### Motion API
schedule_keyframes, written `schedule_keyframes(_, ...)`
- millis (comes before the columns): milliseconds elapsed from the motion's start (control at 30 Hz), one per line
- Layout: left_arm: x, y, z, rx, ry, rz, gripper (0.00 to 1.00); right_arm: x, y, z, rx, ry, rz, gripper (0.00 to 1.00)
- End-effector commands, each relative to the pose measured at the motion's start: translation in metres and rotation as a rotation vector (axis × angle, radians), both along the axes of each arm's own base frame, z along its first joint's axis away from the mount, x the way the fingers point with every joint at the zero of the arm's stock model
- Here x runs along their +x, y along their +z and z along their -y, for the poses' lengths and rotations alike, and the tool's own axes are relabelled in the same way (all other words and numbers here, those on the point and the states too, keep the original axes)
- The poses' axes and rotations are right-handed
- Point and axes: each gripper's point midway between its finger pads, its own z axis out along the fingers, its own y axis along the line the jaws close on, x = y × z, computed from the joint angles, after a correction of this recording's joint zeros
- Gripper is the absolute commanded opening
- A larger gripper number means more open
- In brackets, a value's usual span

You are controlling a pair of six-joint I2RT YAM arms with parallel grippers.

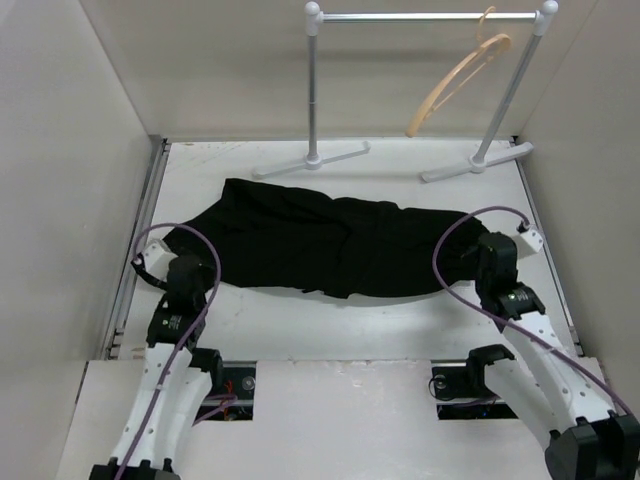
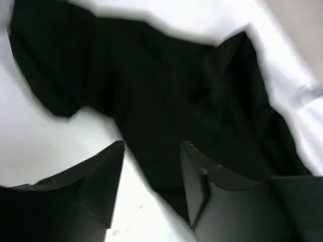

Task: Place the trousers on the hanger
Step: Fold the trousers

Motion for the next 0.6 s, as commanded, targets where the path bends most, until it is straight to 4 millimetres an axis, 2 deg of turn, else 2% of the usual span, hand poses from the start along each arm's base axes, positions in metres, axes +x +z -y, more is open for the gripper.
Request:
schedule_keyframes(0, -0.017, -0.058, 0.031, -0.098, -0.102, -0.139, 0.44, -0.025, -0.053, 0.004, 0.058, -0.061, -0.132, 0.18)
schedule_keyframes(100, -0.01, -0.073, 0.051, -0.103, -0.164, -0.145, 0.56, -0.036, -0.067, 0.013, 0.071, -0.106, -0.147, 0.5)
schedule_keyframes(167, -0.002, -0.078, 0.055, -0.084, -0.167, -0.154, 0.66, -0.039, -0.071, 0.014, 0.081, -0.106, -0.173, 0.58)
schedule_keyframes(300, 0.016, -0.087, 0.07, -0.093, -0.205, -0.152, 0.69, -0.048, -0.088, 0.005, 0.133, -0.08, -0.224, 0.59)
schedule_keyframes(433, 0.025, -0.098, 0.082, -0.125, -0.23, -0.148, 0.54, -0.039, -0.104, 0.004, 0.123, -0.093, -0.292, 0.56)
schedule_keyframes(533, 0.03, -0.099, 0.082, -0.137, -0.231, -0.132, 0.4, -0.024, -0.118, -0.006, 0.135, -0.065, -0.355, 0.49)
schedule_keyframes(567, 0.031, -0.1, 0.081, -0.138, -0.224, -0.127, 0.37, -0.019, -0.123, -0.01, 0.147, -0.054, -0.369, 0.43)
